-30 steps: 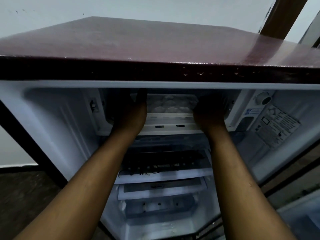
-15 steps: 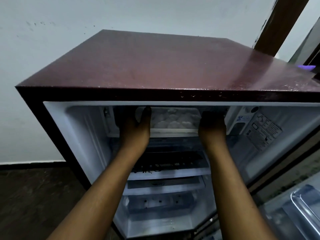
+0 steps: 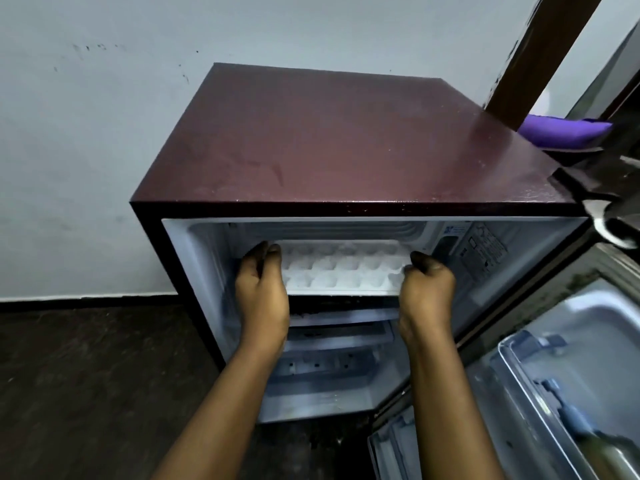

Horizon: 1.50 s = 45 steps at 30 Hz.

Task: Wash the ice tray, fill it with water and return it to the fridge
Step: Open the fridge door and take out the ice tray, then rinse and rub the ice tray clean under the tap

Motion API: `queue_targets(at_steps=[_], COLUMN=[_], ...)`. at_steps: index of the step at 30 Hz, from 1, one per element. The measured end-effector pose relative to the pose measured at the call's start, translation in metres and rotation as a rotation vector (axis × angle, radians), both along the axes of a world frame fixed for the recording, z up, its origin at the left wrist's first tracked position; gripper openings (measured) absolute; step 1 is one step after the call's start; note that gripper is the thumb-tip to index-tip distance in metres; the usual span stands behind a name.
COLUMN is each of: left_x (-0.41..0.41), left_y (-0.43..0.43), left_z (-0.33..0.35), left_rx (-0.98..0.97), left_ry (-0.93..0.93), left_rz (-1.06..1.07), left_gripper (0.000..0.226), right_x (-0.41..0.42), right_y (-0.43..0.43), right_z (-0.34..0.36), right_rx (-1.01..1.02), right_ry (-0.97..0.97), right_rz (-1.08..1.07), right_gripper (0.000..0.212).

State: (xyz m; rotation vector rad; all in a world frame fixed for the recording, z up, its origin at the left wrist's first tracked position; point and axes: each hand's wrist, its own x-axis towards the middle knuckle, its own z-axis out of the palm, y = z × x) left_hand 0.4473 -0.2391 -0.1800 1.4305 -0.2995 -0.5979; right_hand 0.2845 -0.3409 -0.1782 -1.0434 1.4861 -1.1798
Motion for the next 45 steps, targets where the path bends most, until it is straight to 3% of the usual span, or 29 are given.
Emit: queue_targets(at_steps=[7,10,26,30,35,45], left_x=[-0.006,-0.004,0.012,0.011,0.005,-0.042], left_y=[0.036,0.052,0.138,0.150,0.153,0.135], left_z=[0.037,0.054,0.132,0.142,0.149,0.169], left_rx=[-0.049,-0.078,-0.026,0.033,0.080,0.177], left_ry=[0.078,0.115,0.324,0.393,0.486,0.460], left_rz=[0.021,-0.005,-0.153,-0.234,-0.356,-0.647], left_gripper=[0.037,0.011,0.014,0.009,0.020,0.018], right_x=[-0.020,-0.027,-0.070,-0.082,-0.102,-0.162], right_y=[0.046,0.069,0.170,0.193,0.214,0.262], right_z=[0.023,0.040,0.137,0.151,0.154,0.170], right_rx=[0.062,0.074,0.187,0.221,0.179,0.090], right_ry=[-0.087,-0.150,-0.352,-0.405,-0.430,-0.443], right_rz=[-0.017,-0.043,0.033,0.036,0.006,-0.128], right_gripper=[0.035,0.035,0.039,0.039,0.037,0.035])
